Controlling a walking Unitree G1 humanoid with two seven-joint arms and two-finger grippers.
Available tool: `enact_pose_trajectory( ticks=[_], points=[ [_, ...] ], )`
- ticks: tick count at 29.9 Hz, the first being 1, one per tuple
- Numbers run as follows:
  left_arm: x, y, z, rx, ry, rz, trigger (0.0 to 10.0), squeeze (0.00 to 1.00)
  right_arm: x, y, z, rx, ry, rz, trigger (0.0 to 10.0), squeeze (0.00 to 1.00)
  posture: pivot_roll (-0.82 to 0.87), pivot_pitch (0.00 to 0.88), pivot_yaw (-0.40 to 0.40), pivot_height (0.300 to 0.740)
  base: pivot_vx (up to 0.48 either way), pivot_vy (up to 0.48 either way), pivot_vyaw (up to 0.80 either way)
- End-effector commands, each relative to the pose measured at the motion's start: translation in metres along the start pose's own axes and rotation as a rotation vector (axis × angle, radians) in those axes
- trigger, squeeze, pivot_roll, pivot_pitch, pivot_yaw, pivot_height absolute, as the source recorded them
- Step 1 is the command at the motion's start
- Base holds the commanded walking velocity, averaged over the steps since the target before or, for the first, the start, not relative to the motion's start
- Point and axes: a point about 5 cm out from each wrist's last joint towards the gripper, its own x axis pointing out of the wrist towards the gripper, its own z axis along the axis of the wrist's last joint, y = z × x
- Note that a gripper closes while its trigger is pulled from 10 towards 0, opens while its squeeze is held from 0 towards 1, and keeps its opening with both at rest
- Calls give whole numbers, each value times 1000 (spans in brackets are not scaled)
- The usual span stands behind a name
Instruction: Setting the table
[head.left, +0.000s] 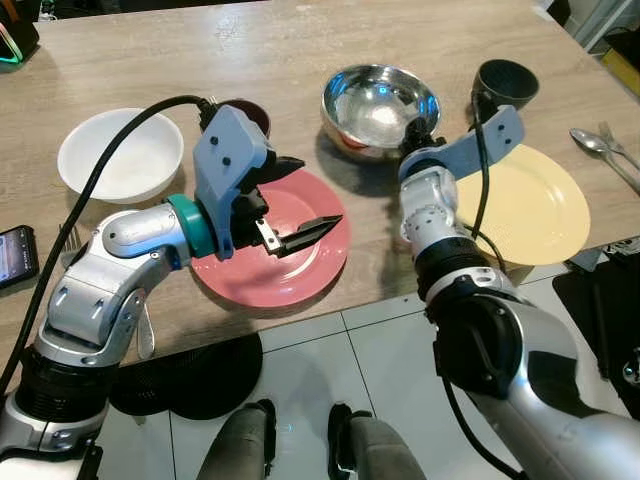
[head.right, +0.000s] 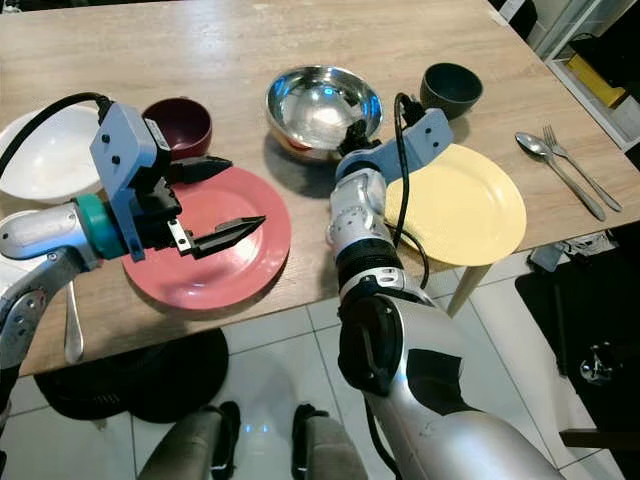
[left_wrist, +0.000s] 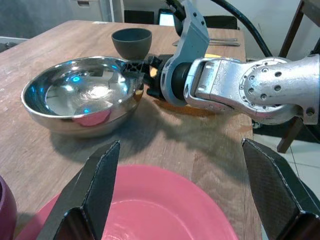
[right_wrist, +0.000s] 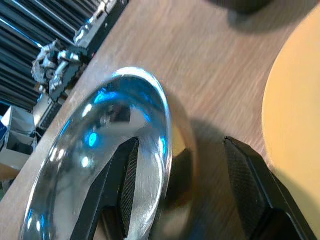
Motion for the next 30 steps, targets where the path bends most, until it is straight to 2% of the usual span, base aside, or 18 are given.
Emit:
enact_pose_trajectory(
  ticks=[1, 2, 6, 8, 10, 11, 12, 13, 14, 15, 16, 17, 20, 21, 23, 30],
  points=[
    [2, -4, -1, -7, 2, -20, 10000, 0, 1, 3, 5, -5, -28, 13, 10000, 0, 223, 117, 13, 740, 0, 0, 0],
    [3, -4, -1, -8, -5, -19, 10000, 0, 2, 6, 16, -49, -88, 57, 10000, 0, 200, 99, 13, 740, 0, 0, 0],
    [3, -4, -1, -9, -9, -18, 10000, 0, 3, 8, 23, -78, -129, 90, 10000, 0, 200, 99, 13, 740, 0, 0, 0],
    [1, -3, 0, -13, -15, -3, 10000, 0, -4, 12, 39, -203, -262, 224, 10000, 0, 174, 82, 29, 740, 0, 0, 0],
    [1, -3, 0, -13, -15, -3, 10000, 0, -4, 12, 39, -203, -262, 224, 10000, 0, 174, 82, 29, 740, 0, 0, 0],
    [-1, -2, 0, -15, -17, 19, 10000, 0, -15, 9, 45, -265, -316, 305, 10000, 0, 164, 73, 43, 740, 0, 0, 0],
    [-1, -2, 0, -15, -17, 19, 10000, 0, -15, 9, 45, -265, -316, 305, 10000, 0, 164, 73, 43, 740, 0, 0, 0],
    [-3, 0, -1, -18, -17, 56, 10000, 0, -32, 1, 49, -355, -367, 381, 10000, 0, 149, 65, 52, 740, 0, 0, 0],
    [-3, 0, -1, -18, -17, 56, 10000, 0, -32, 1, 49, -355, -367, 381, 10000, 0, 149, 65, 52, 740, 0, 0, 0],
    [-4, 3, -3, -26, -19, 115, 10000, 0, -51, -11, 51, -427, -388, 419, 10000, 0, 132, 60, 56, 740, 0, 0, 0],
    [-5, 9, -8, -42, -13, 188, 10000, 0, -68, -23, 51, -486, -392, 434, 10000, 0, 107, 49, 62, 740, 0, 0, 0],
    [-5, 9, -8, -42, -13, 188, 10000, 0, -68, -23, 51, -486, -392, 434, 10000, 0, 107, 49, 62, 740, 0, 0, 0],
    [-13, 23, -24, -76, 26, 374, 10000, 0, -101, -51, 44, -596, -346, 409, 10000, 0, 52, 28, 88, 740, 0, 0, 0],
    [-13, 23, -24, -76, 26, 374, 10000, 0, -101, -51, 44, -596, -346, 409, 10000, 0, 52, 28, 88, 740, 0, 0, 0],
    [-20, 25, -31, -91, 53, 424, 10000, 0, -113, -63, 36, -619, -292, 382, 10000, 0, 38, 22, 94, 740, 0, 0, 0],
    [-27, 18, -37, -100, 90, 389, 10000, 0, -129, -75, 35, -675, -238, 354, 10000, 0, 11, 0, 91, 740, 0, 0, 0]
  ],
)
